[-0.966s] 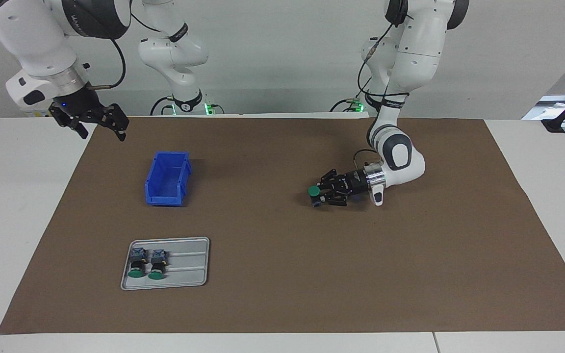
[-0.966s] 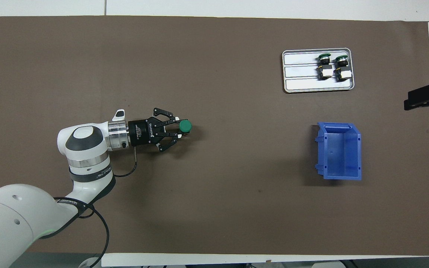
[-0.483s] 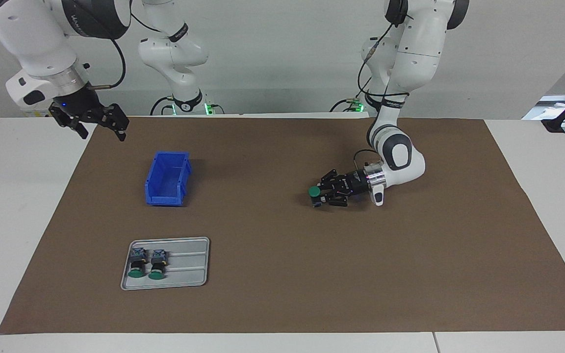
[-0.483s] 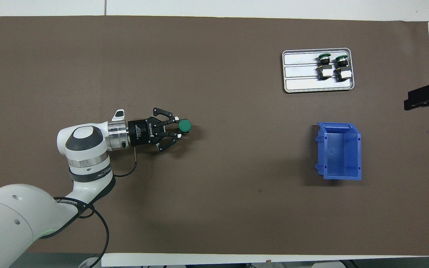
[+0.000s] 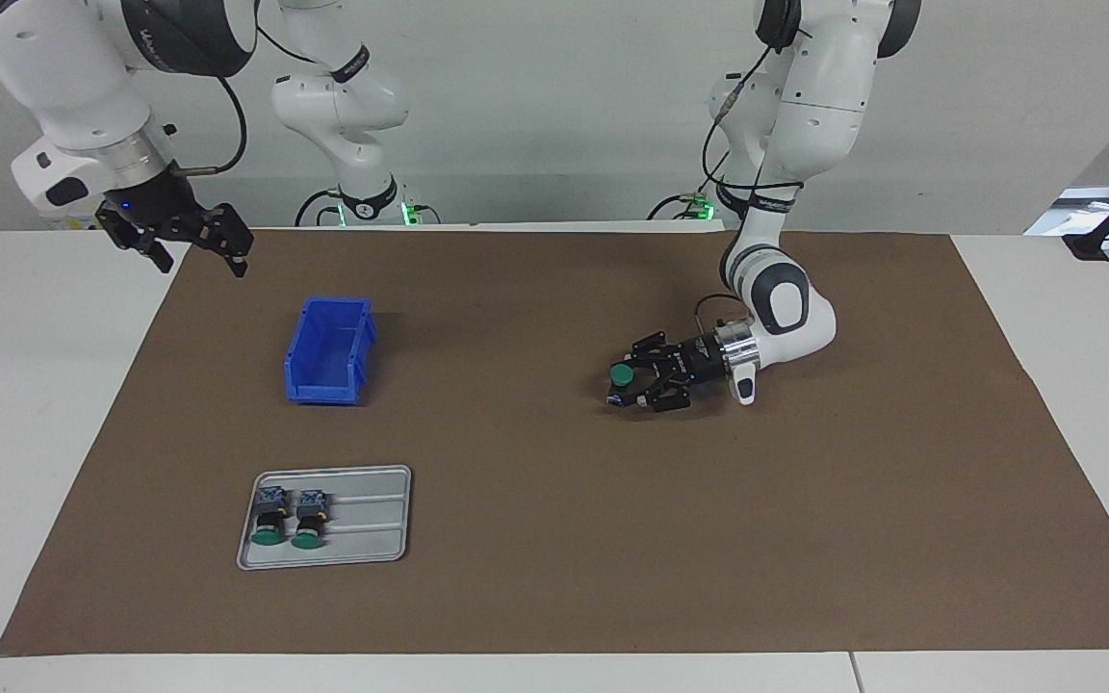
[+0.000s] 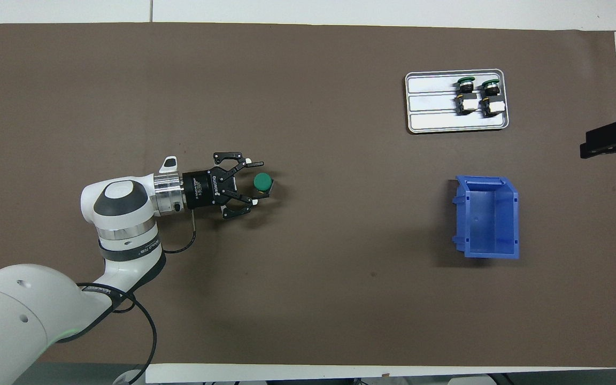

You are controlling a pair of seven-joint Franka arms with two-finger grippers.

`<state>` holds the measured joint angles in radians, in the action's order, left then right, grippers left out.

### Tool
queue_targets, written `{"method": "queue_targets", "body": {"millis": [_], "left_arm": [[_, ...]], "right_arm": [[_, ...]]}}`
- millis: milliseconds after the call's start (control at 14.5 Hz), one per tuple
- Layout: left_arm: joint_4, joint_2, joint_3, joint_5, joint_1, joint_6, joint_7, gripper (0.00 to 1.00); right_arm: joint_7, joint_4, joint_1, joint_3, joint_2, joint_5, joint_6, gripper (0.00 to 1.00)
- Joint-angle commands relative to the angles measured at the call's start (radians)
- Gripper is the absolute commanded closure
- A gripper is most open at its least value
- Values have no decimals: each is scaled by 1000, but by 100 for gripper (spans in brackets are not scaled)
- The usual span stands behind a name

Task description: Place and press button with both arms

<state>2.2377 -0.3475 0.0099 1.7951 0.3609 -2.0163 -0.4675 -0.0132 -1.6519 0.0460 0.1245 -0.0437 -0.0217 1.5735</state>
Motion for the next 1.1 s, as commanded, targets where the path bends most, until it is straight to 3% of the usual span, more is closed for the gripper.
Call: {"method": "queue_targets", "body": {"millis": [0, 483, 897, 1036], "left_arm": [[8, 22, 9, 17, 12, -21, -2, 0], [31, 59, 12, -14, 6, -22, -11, 0], [25, 123, 16, -250, -39, -33, -112, 0], [25, 180, 15, -319, -37, -105, -190, 0]], "right_arm": [[18, -11, -6, -5, -12, 2, -4, 2], [18, -11, -6, -5, -10, 2, -4, 2], [18, -11, -8, -5, -11, 2, -4, 2], [18, -11, -8, -5, -12, 2, -4, 2]]}}
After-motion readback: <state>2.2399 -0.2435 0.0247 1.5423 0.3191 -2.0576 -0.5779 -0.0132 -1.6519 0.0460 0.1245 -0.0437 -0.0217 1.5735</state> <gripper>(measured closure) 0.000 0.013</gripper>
